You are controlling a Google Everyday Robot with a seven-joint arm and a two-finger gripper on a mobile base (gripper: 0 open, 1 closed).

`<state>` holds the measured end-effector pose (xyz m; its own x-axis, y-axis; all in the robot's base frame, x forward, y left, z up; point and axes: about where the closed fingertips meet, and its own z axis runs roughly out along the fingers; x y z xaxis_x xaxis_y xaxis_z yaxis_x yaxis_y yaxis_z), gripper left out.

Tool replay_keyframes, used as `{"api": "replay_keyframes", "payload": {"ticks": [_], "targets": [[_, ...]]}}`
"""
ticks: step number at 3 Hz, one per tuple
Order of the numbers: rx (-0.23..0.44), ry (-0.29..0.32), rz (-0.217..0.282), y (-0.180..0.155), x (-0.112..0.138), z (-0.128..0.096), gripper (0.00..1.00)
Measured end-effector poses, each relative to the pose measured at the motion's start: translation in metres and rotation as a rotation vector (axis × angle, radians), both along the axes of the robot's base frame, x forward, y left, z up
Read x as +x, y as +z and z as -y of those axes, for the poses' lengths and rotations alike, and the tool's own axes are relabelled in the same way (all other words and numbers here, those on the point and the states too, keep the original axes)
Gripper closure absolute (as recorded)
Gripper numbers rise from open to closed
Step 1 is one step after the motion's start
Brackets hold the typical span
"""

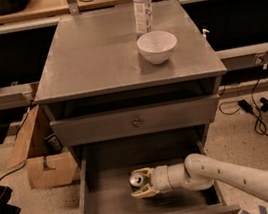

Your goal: Pick green can from middle drawer and place on counter

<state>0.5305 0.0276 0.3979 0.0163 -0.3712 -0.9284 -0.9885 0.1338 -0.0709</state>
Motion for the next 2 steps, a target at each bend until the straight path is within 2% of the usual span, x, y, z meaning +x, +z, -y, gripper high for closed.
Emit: {"api": "replay_keyframes", "payload": {"ticks": [1,2], "targets": [[0.038,0.001,-0.011,0.032,-0.02,-0.011,0.72],[0.096,0.031,-0.053,0.104,-0.057,-0.016,0.96]]}}
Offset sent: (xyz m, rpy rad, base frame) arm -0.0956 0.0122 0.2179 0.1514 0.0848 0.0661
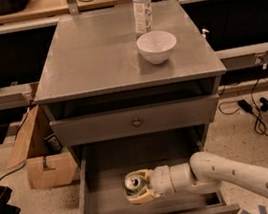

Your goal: Pick green can from middle drawer and place on counter

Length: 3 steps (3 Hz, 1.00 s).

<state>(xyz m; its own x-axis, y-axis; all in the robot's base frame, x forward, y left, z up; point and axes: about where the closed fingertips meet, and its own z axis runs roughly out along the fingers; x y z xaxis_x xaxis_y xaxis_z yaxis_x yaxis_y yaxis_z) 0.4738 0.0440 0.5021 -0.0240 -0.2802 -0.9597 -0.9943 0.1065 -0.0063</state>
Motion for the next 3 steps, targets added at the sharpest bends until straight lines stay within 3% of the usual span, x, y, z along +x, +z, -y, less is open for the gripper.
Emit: {"api": "replay_keyframes", "payload": {"ticks": [1,2,3], "targets": [[0.047,0.022,-0.052,0.093,-0.019,0.009,1.0],[0.09,0.022,-0.073,0.206,-0.011,0.016,1.0],[0.123,-0.015,-0.039,0.311,0.019,0.008,1.0]]}}
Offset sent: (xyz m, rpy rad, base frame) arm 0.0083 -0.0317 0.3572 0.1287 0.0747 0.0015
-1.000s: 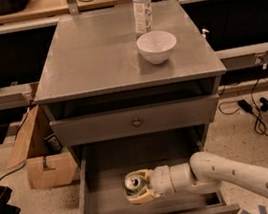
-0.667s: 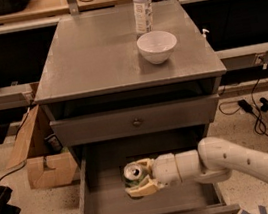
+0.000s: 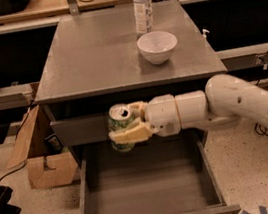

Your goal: Pick green can from middle drawer and place on counter

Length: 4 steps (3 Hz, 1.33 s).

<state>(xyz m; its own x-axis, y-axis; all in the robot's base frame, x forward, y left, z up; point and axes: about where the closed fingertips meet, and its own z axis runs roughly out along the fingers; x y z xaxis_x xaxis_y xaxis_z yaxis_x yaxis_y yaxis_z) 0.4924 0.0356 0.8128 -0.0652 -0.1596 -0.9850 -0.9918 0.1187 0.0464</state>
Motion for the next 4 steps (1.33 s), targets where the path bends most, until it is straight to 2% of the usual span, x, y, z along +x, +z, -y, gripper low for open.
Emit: {"api": "replay_keyframes", "payload": {"ticks": [1,2,3,4], "targets": [[0.036,-0.057,0.027,0.074,0.042,-0.025,1.0],[0.031,-0.154,0.045,0.117,0.1,-0.059,1.0],[0.015,-0.241,0.027,0.123,0.159,-0.092,1.0],[0.006,-0.289,-0.003,0.106,0.206,-0.132,1.0]]}}
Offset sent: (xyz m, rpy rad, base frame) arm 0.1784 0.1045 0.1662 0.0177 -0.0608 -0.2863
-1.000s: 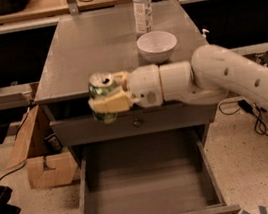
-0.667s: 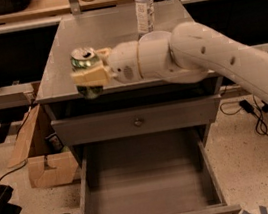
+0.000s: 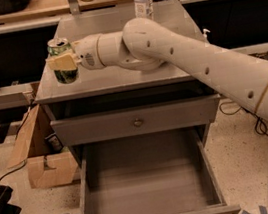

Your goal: Pick green can from middle drawer and place on counter

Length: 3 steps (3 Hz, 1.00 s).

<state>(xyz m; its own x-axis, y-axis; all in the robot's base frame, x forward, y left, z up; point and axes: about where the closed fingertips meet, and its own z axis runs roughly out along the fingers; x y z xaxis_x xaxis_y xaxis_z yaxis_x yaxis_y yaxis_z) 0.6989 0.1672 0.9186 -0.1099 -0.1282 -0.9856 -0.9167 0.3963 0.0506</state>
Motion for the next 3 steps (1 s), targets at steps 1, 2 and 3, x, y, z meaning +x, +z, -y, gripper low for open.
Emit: {"api": "replay_keyframes", "payload": {"ticks": [1,2,3], "targets": [[-0.008,-0.026,-0.02,-0.022,0.03,-0.029,1.0],[-0.062,-0.063,0.015,-0.045,0.048,-0.045,0.98],[-0.062,-0.063,0.015,-0.043,0.048,-0.045,0.76]]}}
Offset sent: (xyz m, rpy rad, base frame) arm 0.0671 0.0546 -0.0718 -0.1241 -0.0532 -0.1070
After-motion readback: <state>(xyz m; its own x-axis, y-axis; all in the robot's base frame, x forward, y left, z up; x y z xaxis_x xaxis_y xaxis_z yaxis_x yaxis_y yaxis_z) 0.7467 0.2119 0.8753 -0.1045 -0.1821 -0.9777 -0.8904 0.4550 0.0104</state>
